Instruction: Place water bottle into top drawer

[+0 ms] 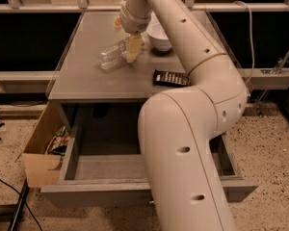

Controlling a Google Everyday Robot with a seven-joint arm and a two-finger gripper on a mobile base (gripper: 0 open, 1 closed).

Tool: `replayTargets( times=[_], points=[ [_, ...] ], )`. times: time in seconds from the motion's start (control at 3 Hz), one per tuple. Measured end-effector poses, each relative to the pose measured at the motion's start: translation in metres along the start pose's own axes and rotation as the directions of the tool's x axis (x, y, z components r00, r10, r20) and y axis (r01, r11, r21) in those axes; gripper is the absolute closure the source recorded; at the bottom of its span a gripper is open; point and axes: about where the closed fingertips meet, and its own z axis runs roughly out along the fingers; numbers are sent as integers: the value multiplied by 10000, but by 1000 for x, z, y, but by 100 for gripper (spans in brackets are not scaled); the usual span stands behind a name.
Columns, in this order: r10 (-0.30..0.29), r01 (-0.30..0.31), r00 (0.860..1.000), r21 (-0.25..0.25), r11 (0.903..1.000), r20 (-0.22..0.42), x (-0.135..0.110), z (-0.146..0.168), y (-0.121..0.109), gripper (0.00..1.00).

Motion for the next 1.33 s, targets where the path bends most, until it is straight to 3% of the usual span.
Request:
replayTargets(
  times=[1.0, 1.33],
  points=[
    [18, -14, 9998, -192, 9998, 212, -1, 5, -1, 40],
    [-120, 119, 9999, -678, 9976, -11, -3, 8, 6, 49]
  ],
)
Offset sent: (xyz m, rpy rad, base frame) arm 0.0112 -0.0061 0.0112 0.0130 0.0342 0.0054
